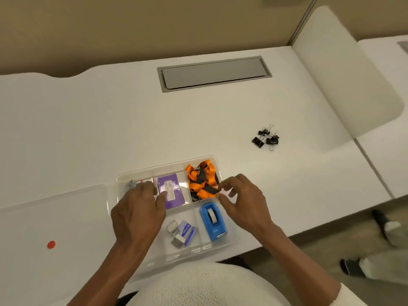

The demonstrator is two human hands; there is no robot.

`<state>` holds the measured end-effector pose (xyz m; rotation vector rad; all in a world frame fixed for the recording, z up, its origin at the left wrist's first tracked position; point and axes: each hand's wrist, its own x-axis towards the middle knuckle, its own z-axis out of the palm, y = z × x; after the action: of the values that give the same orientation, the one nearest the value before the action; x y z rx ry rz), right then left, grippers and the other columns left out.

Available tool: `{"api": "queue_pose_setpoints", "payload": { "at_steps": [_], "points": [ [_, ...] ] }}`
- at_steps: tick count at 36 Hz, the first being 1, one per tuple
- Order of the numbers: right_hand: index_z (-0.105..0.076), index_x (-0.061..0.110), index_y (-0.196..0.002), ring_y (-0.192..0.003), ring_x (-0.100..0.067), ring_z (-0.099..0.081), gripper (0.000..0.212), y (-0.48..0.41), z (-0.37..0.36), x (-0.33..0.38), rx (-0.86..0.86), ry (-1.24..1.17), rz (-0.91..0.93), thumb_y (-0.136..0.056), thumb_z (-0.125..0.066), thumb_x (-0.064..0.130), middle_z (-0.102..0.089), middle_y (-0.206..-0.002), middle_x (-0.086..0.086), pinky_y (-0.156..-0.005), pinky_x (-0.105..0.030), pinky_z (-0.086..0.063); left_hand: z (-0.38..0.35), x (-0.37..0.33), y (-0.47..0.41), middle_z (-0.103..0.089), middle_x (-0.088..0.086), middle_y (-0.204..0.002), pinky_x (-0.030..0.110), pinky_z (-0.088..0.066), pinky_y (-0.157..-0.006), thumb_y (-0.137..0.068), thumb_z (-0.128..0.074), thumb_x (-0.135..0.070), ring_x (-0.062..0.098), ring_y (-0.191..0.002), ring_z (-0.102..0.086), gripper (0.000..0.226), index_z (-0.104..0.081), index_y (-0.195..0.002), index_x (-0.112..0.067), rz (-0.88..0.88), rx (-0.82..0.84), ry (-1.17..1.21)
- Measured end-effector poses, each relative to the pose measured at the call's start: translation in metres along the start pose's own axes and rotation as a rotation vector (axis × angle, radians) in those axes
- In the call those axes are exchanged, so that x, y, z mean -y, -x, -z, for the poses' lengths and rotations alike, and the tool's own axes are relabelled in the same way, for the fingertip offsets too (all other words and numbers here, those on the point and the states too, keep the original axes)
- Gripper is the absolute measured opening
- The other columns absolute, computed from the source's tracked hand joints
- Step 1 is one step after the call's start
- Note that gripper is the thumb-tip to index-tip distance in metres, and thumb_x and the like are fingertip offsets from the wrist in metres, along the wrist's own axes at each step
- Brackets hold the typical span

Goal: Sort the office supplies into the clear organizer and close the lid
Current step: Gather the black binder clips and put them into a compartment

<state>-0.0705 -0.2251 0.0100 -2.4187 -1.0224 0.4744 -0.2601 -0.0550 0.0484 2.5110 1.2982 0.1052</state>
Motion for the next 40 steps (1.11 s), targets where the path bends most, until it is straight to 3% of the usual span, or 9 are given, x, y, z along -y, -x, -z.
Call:
{"api": "queue_pose_setpoints", "payload": {
  "at_steps": [4,9,17,24,27,29,32,35,40],
  "points": [
    [-0.066,0.035,-0.106,-0.077,-0.002,-0.063,0.023,-0.022,0.026,-0.040,-0.119,-0.002,-0.106,-0.087,-0.075,0.044,-0.062,-0.098,0.016,-0.068,-0.030,-0.058,-0.011,-0.048,-0.027,-0.075,0.005,-0.085,0.039,-0.060,-0.063,-0.094,-0.072,-0.037,0.027,-0.075,-0.071,0.022,-0.072,-0.094,-0.014,-0.149,0.021,-0.026],
    [-0.064,0.034,-0.107,-0.077,-0.005,-0.064,0.030,-0.050,0.050,-0.100,-0.213,0.009,-0.230,-0.082,-0.079,0.041,-0.061,-0.100,0.013,-0.072,-0.037,-0.058,-0.034,-0.106,-0.065,-0.071,0.002,-0.080,0.029,-0.039,-0.060,-0.097,-0.067,-0.037,0.025,-0.071,-0.067,0.025,-0.068,-0.087,-0.015,-0.387,0.057,-0.038],
    [-0.044,0.024,-0.142,-0.125,-0.029,-0.054,0.082,-0.101,0.073,-0.180,-0.183,0.084,-0.310,-0.075,-0.084,0.048,-0.048,-0.135,-0.009,-0.085,-0.049,-0.056,-0.083,-0.191,-0.125,-0.062,0.004,-0.103,0.035,-0.036,-0.061,-0.099,-0.063,-0.038,0.027,-0.093,-0.061,0.026,-0.058,-0.103,-0.013,-0.665,0.138,-0.151],
    [-0.034,0.034,-0.152,-0.137,-0.022,-0.041,0.099,-0.147,0.086,-0.205,-0.084,0.086,-0.203,-0.070,-0.086,0.053,-0.041,-0.148,-0.001,-0.093,-0.046,-0.052,-0.127,-0.256,-0.176,-0.047,0.008,-0.132,0.039,-0.044,-0.064,-0.082,-0.083,-0.044,0.028,-0.125,-0.047,0.071,-0.046,-0.130,-0.009,-0.829,0.270,-0.222],
    [-0.038,0.035,-0.149,-0.133,-0.021,-0.041,0.095,-0.164,0.088,-0.206,-0.053,0.115,-0.145,-0.069,-0.085,0.054,-0.044,-0.145,0.003,-0.087,-0.044,-0.054,-0.144,-0.274,-0.197,-0.036,0.011,-0.148,0.040,-0.053,-0.069,-0.074,-0.089,-0.046,0.030,-0.135,-0.040,0.098,-0.034,-0.147,-0.009,-0.853,0.348,-0.273],
    [-0.047,0.031,-0.144,-0.130,-0.021,-0.041,0.086,-0.174,0.088,-0.206,-0.025,0.148,-0.115,-0.070,-0.084,0.054,-0.047,-0.142,0.003,-0.084,-0.045,-0.056,-0.152,-0.281,-0.209,-0.017,0.014,-0.164,0.046,-0.059,-0.084,-0.073,-0.091,-0.042,0.033,-0.145,-0.029,0.117,-0.017,-0.160,-0.014,-0.858,0.436,-0.286],
    [-0.058,0.031,-0.133,-0.123,-0.020,-0.044,0.068,-0.182,0.084,-0.205,-0.035,0.182,-0.095,-0.074,-0.081,0.053,-0.052,-0.135,0.005,-0.077,-0.042,-0.057,-0.159,-0.288,-0.223,-0.005,0.011,-0.170,0.052,-0.058,-0.093,-0.072,-0.093,-0.036,0.034,-0.149,-0.022,0.128,-0.004,-0.165,-0.028,-0.822,0.528,-0.275],
    [-0.063,0.028,-0.125,-0.113,-0.020,-0.049,0.051,-0.185,0.078,-0.206,-0.086,0.143,-0.076,-0.079,-0.080,0.045,-0.055,-0.122,0.004,-0.073,-0.041,-0.056,-0.163,-0.291,-0.232,-0.015,0.005,-0.167,0.051,-0.056,-0.096,-0.076,-0.090,-0.035,0.032,-0.146,-0.022,0.121,-0.008,-0.165,-0.035,-0.821,0.568,-0.261],
    [-0.072,0.022,-0.103,-0.098,-0.021,-0.054,0.021,-0.183,0.070,-0.211,-0.179,0.027,-0.112,-0.084,-0.077,0.030,-0.059,-0.100,0.001,-0.075,-0.040,-0.054,-0.169,-0.291,-0.235,-0.037,0.005,-0.147,0.047,-0.054,-0.090,-0.080,-0.085,-0.030,0.030,-0.128,-0.037,0.066,-0.054,-0.138,-0.024,-0.837,0.534,-0.193]
  ]
}}
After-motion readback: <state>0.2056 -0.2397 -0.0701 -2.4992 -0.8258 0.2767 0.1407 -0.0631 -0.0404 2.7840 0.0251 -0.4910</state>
